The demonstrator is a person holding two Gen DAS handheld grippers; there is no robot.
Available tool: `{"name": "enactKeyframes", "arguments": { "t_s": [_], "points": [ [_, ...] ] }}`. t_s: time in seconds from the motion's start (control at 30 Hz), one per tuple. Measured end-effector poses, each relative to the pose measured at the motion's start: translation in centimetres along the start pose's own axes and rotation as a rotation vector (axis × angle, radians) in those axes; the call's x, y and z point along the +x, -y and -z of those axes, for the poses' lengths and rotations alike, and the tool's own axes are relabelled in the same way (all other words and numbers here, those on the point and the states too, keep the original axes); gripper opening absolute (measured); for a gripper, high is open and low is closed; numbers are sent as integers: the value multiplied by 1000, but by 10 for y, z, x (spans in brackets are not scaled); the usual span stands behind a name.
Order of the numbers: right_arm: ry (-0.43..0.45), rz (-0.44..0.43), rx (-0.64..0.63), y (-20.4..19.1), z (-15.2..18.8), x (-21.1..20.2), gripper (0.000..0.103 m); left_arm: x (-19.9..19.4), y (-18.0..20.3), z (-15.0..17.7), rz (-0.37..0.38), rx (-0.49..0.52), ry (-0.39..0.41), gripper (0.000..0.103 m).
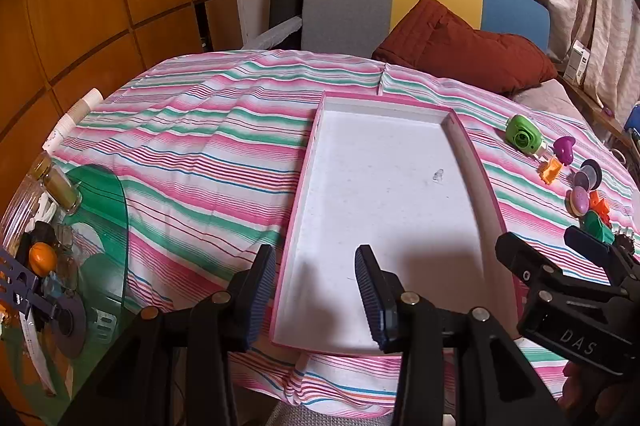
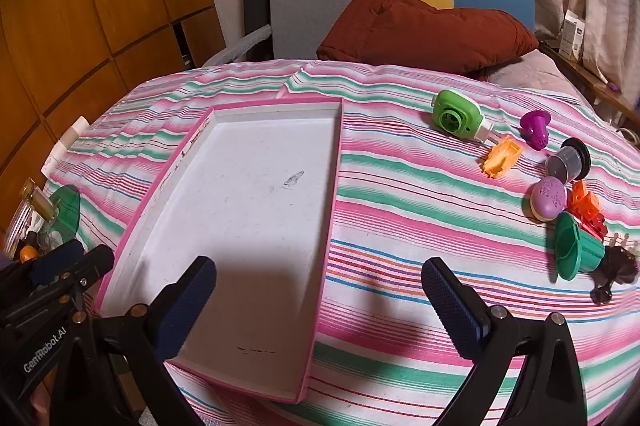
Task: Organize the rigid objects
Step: 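Move the left tool toward the teal cup while the right tool approaches the brown toy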
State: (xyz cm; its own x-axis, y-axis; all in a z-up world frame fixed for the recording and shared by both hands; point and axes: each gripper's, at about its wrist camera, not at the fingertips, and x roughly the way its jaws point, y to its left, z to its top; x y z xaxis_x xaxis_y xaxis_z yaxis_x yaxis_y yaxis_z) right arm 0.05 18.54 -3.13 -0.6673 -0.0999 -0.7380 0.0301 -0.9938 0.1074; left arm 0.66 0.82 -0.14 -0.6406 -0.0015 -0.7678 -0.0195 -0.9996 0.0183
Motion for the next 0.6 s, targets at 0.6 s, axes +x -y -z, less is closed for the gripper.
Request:
{"name": "enactKeyframes", "arguments": {
  "t_s": [0.6],
  "points": [
    [91, 46, -14, 51, 10, -32, 103, 13, 31, 10, 401, -30, -113, 41]
  ]
}}
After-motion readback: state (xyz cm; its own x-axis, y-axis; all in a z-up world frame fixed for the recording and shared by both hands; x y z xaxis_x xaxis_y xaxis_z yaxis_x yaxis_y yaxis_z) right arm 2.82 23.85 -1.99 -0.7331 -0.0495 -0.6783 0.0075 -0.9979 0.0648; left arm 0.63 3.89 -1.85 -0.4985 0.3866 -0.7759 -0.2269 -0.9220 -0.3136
